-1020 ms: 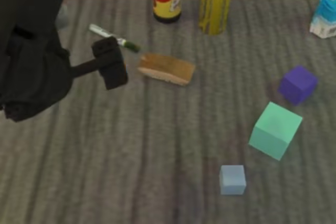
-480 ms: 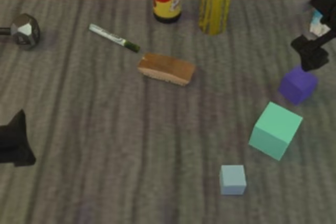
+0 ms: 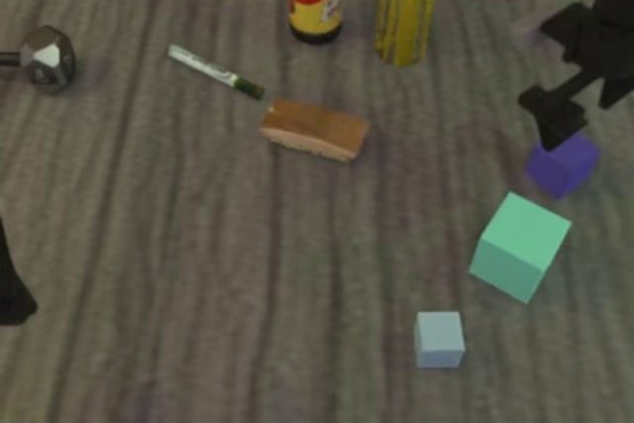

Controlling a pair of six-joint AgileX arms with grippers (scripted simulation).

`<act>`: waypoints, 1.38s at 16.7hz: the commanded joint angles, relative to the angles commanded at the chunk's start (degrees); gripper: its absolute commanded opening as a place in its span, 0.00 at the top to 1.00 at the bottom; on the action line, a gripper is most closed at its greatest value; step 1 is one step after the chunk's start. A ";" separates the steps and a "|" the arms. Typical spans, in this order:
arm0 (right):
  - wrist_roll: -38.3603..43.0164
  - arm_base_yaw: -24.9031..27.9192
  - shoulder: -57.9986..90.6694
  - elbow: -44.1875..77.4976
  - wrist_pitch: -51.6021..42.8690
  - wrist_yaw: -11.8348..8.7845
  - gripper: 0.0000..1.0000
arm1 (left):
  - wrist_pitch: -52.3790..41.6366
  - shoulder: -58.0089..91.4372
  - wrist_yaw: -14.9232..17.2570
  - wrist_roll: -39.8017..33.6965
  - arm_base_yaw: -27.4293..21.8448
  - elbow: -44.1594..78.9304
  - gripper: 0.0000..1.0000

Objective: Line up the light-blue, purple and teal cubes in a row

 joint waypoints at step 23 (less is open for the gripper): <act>0.13 0.07 5.22 -11.61 16.83 0.06 0.38 | 0.00 0.00 0.00 0.00 0.00 0.00 0.00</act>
